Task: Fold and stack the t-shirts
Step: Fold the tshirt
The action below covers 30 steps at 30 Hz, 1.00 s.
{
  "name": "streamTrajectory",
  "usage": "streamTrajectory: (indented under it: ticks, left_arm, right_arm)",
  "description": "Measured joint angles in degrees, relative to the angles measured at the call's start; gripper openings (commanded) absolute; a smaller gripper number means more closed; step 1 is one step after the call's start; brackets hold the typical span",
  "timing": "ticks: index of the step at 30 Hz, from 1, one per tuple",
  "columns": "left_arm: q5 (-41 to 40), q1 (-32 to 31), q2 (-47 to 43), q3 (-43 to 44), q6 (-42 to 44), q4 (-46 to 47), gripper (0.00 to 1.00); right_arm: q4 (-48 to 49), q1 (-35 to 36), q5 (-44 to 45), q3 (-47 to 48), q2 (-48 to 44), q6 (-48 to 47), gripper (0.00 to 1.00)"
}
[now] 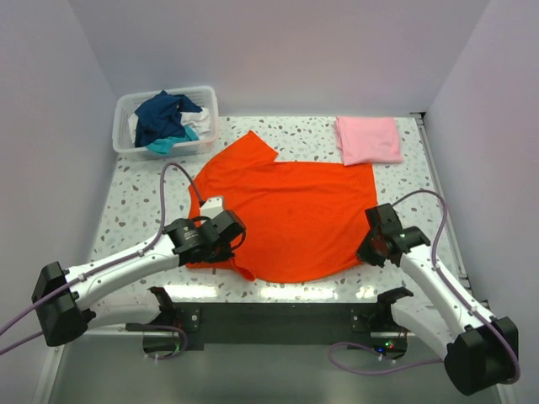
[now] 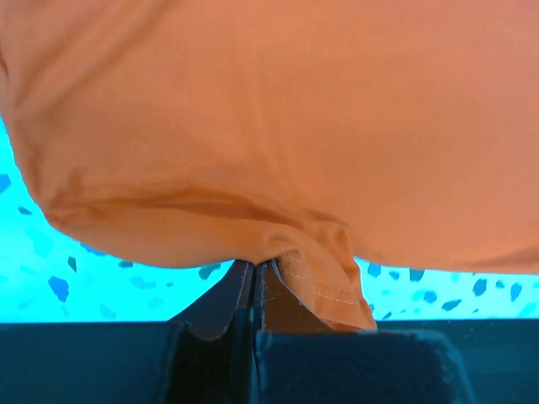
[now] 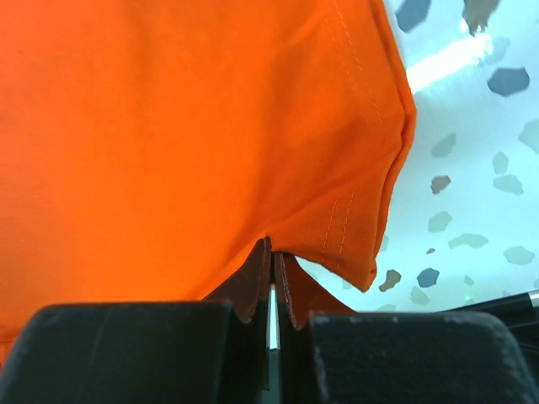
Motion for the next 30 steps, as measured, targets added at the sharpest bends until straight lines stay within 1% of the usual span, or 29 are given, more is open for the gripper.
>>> streamTrajectory:
  ticks: [6, 13, 21, 30]
  left_arm:
    - [-1.3, 5.1, 2.9, 2.9, 5.1, 2.7, 0.0]
    - [-1.5, 10.0, 5.5, 5.1, 10.4, 6.4, 0.0]
    - [-3.1, 13.5, 5.9, 7.3, 14.7, 9.0, 0.0]
    - [-4.4, 17.0, 6.0, 8.1, 19.0, 12.9, 0.0]
  right_arm:
    - [2.8, 0.0, 0.0, 3.5, 5.3, -3.0, 0.0]
    - [4.7, 0.0, 1.3, 7.3, 7.5, -5.6, 0.0]
    - [6.3, 0.0, 4.4, 12.2, 9.5, -8.2, 0.0]
    - [8.8, 0.0, 5.5, 14.5, 13.2, -10.1, 0.0]
